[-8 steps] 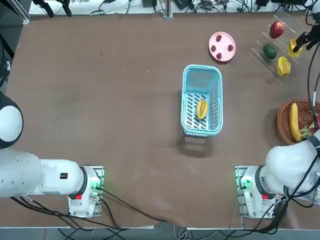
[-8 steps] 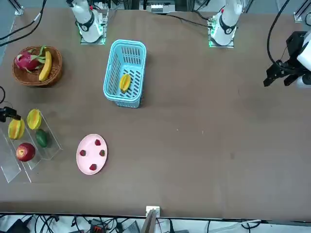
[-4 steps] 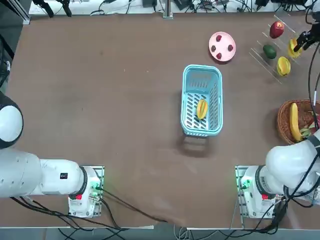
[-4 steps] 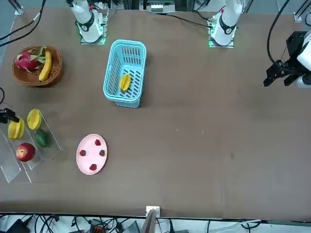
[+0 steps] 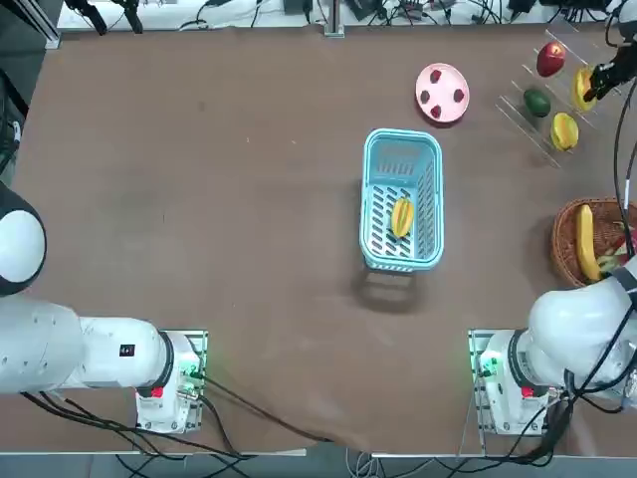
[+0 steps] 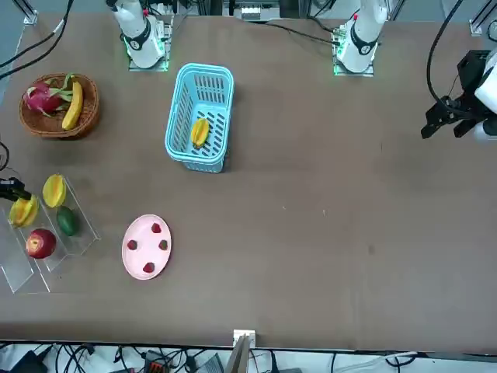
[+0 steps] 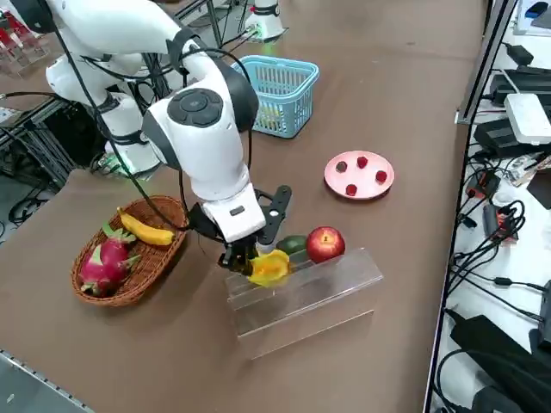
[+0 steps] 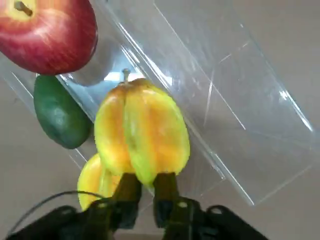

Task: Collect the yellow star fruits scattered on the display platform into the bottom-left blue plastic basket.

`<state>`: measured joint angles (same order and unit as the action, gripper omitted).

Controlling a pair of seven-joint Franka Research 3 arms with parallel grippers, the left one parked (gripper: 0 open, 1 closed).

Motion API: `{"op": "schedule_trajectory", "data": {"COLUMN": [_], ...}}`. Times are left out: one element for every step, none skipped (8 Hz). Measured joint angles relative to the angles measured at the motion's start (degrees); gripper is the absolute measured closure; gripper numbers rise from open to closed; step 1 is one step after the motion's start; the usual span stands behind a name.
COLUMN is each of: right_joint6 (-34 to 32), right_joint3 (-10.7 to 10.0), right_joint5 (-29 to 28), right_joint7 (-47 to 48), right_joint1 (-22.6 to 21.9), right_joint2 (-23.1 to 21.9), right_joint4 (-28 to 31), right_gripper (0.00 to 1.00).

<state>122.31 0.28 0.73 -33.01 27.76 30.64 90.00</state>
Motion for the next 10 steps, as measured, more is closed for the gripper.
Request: {"op": "schedule_trajectory", "data": {"right_joint6": [-0.01,-0.06,-0.17,-0.43,-1.44,-3.96,-7.75,-11.91,-15.89,-19.93], "right_joint3": [0.16,0.35,0.47,0.49,0.50,0.51,0.53,0.67,0.76,0.88], "right_joint5": [-0.01,-0.01,-0.01,-0.01,-0.01,-0.01,-0.01,-0.02,-0.06,-0.23], "right_joint7": [0.00,0.00,0.00,0.00,0.00,0.00,0.00,0.01,0.69,2.29], "right_joint1": [-0.01,-0.02,-0.05,-0.10,-0.13,-0.15,-0.24,-0.59,-1.43,-2.50], "right_joint2": [0.02,0.03,0.03,0.03,0.02,-0.15,-0.75,-2.11,-4.12,-6.16], "right_joint4": [-0.21,-0.58,-0.90,-1.10,-1.58,-2.79,-4.40,-5.49,-5.90,-5.91], "right_gripper": [0.88,0.88,0.88,0.88,0.88,0.88,0.88,0.92,0.93,0.93]}}
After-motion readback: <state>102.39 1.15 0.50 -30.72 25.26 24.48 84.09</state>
